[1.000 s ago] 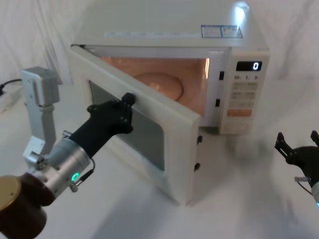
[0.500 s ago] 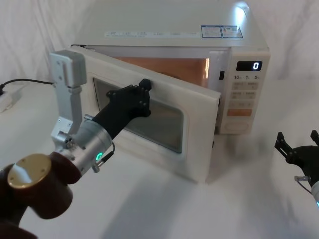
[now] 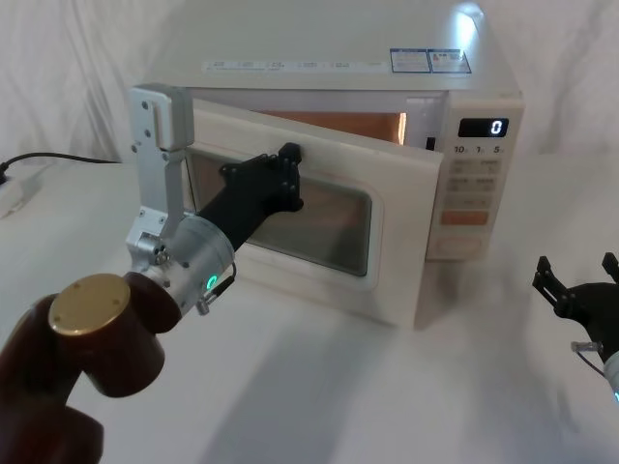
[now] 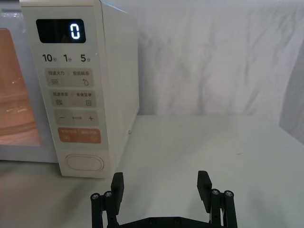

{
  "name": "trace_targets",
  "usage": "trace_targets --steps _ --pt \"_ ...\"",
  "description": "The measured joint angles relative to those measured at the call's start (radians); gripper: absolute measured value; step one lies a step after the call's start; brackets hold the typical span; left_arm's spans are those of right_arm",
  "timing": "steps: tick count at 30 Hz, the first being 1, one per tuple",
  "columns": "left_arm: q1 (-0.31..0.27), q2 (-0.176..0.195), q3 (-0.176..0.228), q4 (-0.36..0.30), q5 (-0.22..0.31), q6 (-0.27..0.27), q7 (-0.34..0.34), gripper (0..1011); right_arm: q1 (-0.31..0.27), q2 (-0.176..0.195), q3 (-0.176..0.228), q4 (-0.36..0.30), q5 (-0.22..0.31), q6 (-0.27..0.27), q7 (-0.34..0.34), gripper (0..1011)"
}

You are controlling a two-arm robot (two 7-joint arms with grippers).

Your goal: Press the button to open the microwave door with one hand; close the microwave door with the other hand.

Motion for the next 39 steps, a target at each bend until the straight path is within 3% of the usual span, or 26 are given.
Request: trace_targets --steps 14,39 --pt "-0.064 -0.062 0.004 0.098 0.044 -0.002 0.008 0 0.000 0.000 0.000 0.000 0.000 0.000 0.000 1002" --pt "-0.126 -0.129 -0.026 0.212 0.100 -0.012 0.021 0 0.000 0.000 0.000 0.000 0.000 0.000 0.000 1002"
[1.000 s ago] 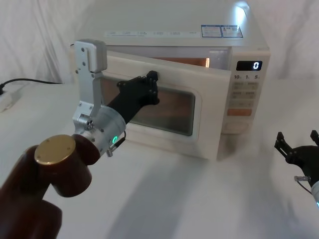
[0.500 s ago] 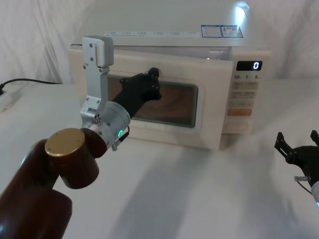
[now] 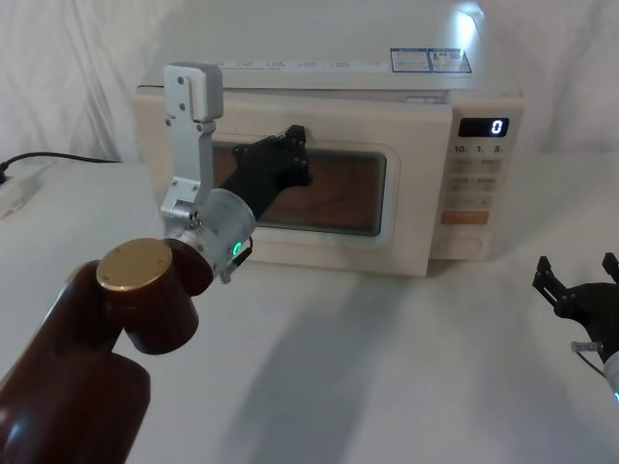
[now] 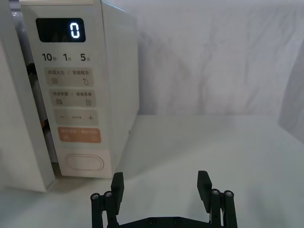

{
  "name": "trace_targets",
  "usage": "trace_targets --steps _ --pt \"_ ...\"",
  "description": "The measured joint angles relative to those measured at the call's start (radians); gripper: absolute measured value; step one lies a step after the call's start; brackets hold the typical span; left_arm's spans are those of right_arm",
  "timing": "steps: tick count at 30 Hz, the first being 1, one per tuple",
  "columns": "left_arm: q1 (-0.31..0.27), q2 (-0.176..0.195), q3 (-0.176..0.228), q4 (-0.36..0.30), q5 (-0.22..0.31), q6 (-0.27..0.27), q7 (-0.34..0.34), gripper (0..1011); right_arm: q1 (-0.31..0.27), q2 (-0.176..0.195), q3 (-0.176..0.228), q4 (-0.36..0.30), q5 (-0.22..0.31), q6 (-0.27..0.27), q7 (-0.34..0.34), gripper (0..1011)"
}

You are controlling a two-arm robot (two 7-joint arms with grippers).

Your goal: Press the button to open the microwave door with one hand; close the microwave door with the other hand.

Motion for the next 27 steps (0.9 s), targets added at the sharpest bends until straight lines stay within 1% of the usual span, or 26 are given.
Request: trace_targets --steps 17,27 --pt "-0.032 -0.034 -0.002 0.051 0.026 -0.009 -0.007 0 0.000 0.000 0.000 0.000 0.000 0.000 0.000 1002" --pt "-0.035 -0.045 -0.011 0.060 0.036 -0.010 -0.005 0 0.000 0.000 0.000 0.000 0.000 0.000 0.000 1002"
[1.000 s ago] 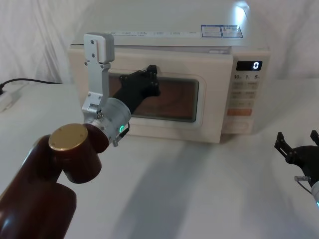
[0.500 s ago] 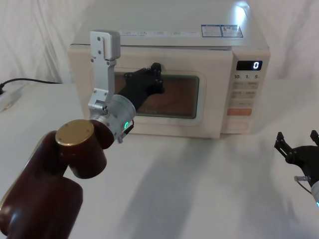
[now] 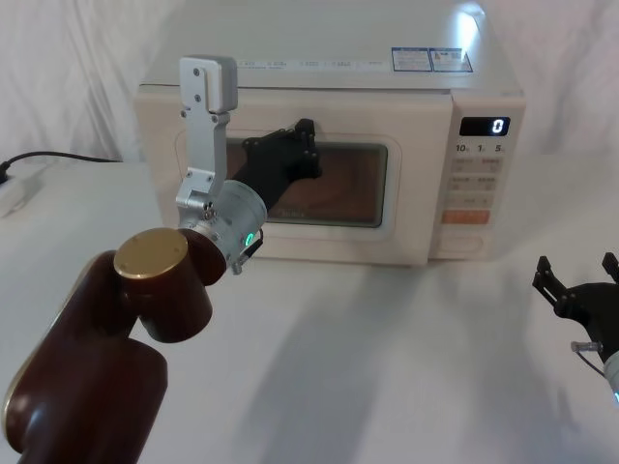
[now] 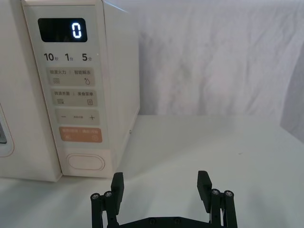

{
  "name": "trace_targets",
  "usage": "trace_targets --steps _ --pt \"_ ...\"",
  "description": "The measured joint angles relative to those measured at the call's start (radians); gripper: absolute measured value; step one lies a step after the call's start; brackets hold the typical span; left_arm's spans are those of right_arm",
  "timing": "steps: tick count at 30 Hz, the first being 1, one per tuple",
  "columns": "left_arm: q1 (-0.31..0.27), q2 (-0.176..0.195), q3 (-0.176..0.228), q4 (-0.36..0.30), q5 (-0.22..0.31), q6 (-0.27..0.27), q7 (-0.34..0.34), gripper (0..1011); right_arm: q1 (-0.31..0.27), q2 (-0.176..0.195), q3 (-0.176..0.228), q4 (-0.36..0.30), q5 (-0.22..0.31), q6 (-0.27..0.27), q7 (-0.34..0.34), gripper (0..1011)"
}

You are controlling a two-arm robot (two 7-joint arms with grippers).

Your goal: Press the button to open the microwave door with one hand; close the microwave door with the other hand.

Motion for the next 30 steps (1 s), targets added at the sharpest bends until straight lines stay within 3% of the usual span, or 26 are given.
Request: trace_targets --steps 30 --pt "-0.010 -0.019 -0.020 0.034 0.017 -0.004 0.006 0 0.000 0.000 0.000 0.000 0.000 0.000 0.000 1002"
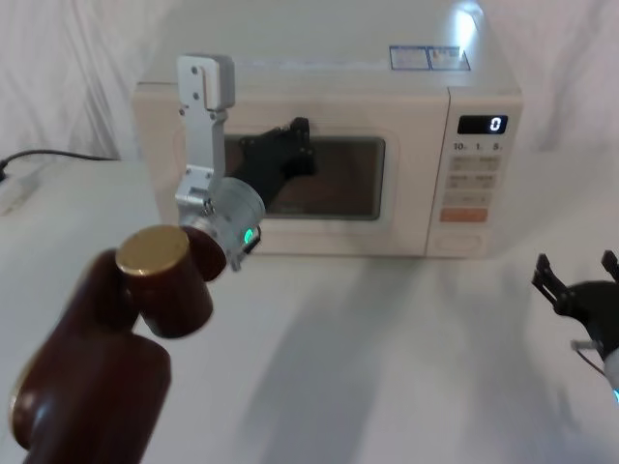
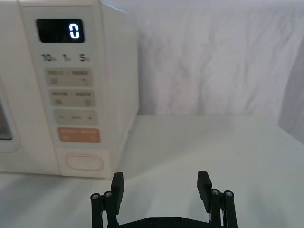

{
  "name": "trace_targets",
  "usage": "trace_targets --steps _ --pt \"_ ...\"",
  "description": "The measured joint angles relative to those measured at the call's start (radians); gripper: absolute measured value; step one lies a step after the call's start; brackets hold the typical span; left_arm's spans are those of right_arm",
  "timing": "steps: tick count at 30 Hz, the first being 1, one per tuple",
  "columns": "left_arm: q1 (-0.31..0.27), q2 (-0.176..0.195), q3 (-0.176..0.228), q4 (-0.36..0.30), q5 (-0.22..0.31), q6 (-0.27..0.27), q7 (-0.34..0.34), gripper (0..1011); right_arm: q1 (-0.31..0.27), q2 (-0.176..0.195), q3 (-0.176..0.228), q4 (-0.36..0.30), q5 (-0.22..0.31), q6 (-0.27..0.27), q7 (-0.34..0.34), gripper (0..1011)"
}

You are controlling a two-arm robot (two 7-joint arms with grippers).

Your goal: Press the button to open the microwave door with one hand; close the microwave door with the other hand.

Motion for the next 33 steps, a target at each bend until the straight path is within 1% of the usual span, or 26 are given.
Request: trace_targets --steps 13,17,20,23,26,28,29,31,33 --pt "-0.004 -0.005 -0.004 0.006 0.003 -0.001 -0.006 0 0.000 0.000 0.000 0.000 0.000 0.000 0.000 1002" --pt "0.000 -0.004 -0.005 -0.010 0.002 0.008 -0.007 0 0.000 0.000 0.000 0.000 0.000 0.000 0.000 1002" --pt "0.007 -0.001 -0.005 -0.032 -0.001 0.014 -0.010 0 0.000 0.000 0.000 0.000 0.000 0.000 0.000 1002" --pt "0.025 0.008 -0.004 -0.070 -0.008 0.026 -0.017 0 0.000 0.000 0.000 0.000 0.000 0.000 0.000 1002" --pt "0.051 0.026 -0.003 -0.129 -0.018 0.047 -0.027 0 0.000 0.000 0.000 0.000 0.000 0.000 0.000 1002" --pt "0.061 0.034 -0.003 -0.150 -0.022 0.055 -0.030 0 0.000 0.000 0.000 0.000 0.000 0.000 0.000 1002" --pt "0.072 0.044 -0.003 -0.173 -0.028 0.061 -0.035 0 0.000 0.000 0.000 0.000 0.000 0.000 0.000 1002" --pt "0.082 0.055 -0.003 -0.195 -0.032 0.065 -0.039 0 0.000 0.000 0.000 0.000 0.000 0.000 0.000 1002" --pt "0.100 0.074 -0.002 -0.228 -0.034 0.066 -0.045 7 0.000 0.000 0.000 0.000 0.000 0.000 0.000 1002"
